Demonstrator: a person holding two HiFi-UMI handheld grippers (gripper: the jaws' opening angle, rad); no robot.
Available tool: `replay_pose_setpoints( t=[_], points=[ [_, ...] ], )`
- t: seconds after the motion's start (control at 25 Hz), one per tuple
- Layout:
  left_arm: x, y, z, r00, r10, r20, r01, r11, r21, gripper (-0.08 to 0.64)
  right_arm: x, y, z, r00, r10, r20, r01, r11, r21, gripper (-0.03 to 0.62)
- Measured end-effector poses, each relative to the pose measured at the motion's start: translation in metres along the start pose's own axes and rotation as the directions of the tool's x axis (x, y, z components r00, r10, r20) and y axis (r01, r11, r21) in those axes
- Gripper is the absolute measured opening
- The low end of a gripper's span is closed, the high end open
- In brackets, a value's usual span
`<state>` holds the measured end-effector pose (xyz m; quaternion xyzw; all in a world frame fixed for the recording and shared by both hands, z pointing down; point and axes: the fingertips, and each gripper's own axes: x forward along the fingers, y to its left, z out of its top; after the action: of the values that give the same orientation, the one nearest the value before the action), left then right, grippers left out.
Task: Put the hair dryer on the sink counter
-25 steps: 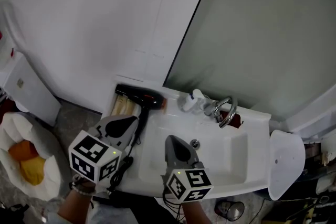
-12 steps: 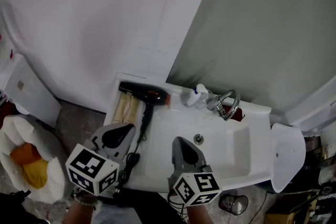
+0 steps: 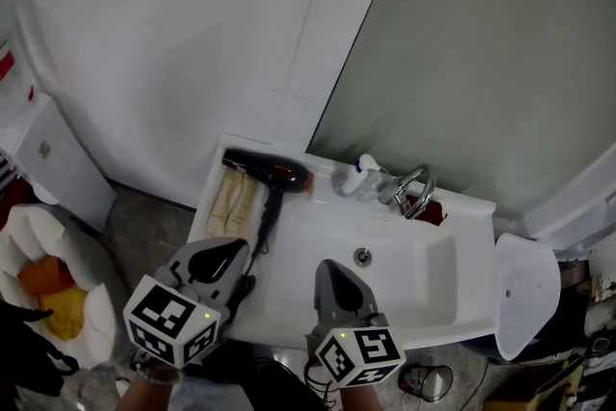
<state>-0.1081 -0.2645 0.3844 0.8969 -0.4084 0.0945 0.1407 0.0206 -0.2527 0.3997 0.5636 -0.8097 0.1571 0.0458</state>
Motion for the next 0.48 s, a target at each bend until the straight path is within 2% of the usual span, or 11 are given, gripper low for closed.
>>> replay_pose_setpoints(
  t=[0.48],
  points=[
    [-0.005, -0.072, 0.003, 1.000, 0.008, 0.021, -0.008, 1.000, 0.004, 0.003, -0.064, -0.023, 0.002, 0.999, 0.024, 0.022, -0.024, 1.000, -0.005, -0.002]
  ],
)
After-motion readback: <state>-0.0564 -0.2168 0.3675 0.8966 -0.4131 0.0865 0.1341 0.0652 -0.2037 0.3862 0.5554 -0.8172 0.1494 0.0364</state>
